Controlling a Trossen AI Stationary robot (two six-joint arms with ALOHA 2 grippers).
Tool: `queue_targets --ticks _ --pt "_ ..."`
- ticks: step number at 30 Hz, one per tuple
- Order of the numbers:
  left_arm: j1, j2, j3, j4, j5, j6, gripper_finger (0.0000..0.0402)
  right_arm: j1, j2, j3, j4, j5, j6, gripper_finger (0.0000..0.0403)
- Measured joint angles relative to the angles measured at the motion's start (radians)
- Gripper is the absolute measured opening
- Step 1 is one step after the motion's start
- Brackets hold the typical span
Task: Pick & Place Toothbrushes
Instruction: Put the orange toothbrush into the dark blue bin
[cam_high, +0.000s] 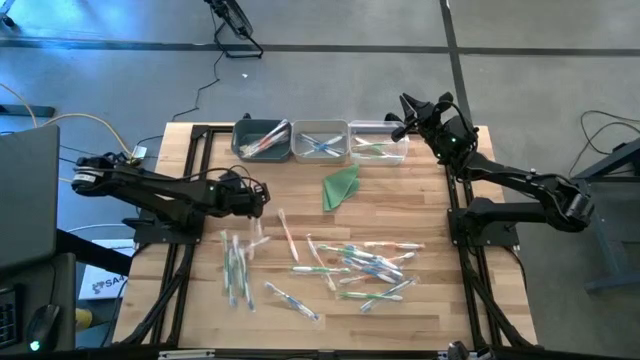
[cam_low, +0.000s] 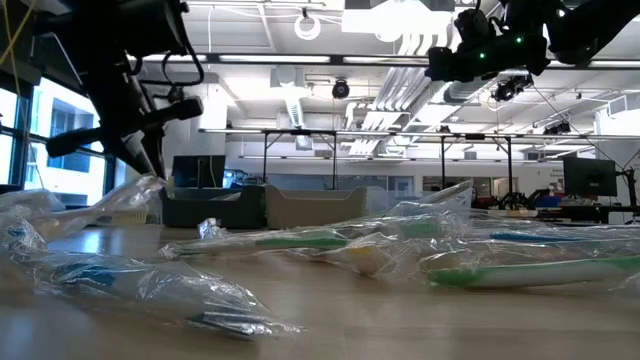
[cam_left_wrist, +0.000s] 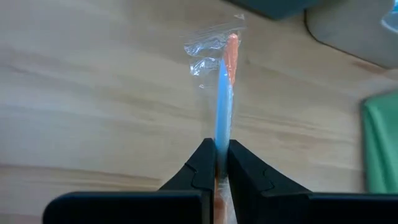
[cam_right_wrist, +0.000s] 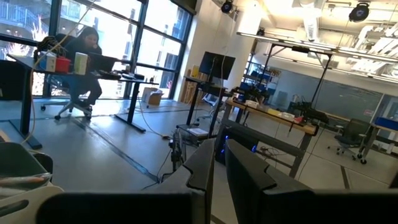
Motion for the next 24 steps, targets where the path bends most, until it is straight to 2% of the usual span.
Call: queue_targets --ticks 16,24 --pt "0.024 0.039 -0.017 -0.033 0.016 -0.062 0.0108 0.0 0.0 0.0 0.0 0.0 0.0 0.0034" --pt "0.024 0.103 -0.017 0.014 0.016 -0.105 0.0124 0.0 0.0 0.0 0.0 0.0 0.0 0.0034"
